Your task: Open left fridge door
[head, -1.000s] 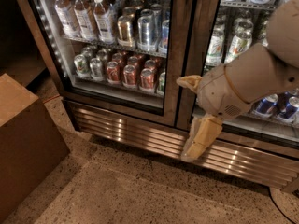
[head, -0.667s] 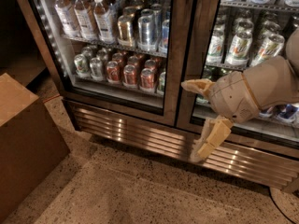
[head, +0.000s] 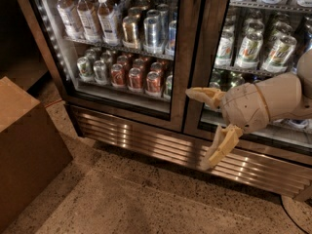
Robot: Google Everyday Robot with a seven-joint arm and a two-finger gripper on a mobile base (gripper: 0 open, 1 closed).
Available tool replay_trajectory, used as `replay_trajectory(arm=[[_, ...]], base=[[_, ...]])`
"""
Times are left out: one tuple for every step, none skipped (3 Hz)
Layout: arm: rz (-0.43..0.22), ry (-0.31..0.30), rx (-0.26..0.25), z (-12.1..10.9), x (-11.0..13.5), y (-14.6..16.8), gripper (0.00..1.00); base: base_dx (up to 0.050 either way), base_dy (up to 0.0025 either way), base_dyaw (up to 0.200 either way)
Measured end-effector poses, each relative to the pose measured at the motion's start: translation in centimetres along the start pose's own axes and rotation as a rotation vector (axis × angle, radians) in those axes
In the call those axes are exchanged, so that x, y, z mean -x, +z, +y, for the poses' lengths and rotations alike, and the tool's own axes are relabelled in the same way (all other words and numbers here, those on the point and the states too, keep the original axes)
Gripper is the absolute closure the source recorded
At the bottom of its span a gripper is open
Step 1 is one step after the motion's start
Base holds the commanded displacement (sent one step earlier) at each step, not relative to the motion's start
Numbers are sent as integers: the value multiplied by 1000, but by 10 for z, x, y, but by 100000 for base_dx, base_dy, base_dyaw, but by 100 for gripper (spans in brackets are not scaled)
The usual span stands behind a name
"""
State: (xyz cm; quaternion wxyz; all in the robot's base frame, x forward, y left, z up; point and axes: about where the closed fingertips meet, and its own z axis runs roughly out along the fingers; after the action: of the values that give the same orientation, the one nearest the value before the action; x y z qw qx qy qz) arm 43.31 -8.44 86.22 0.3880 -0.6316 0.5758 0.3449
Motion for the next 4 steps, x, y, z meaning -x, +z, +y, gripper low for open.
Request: replay_trajectory(arm=[[-7,-9,-5,3,8,-1,0],[-15,-55,-32,15,34,-12,0],[-11,-112,-53,29,62,-19,0],[-9,-114,-55,30,64,-20,0]], base=[[0,0,0],[0,0,0],[0,0,0],[0,0,0]])
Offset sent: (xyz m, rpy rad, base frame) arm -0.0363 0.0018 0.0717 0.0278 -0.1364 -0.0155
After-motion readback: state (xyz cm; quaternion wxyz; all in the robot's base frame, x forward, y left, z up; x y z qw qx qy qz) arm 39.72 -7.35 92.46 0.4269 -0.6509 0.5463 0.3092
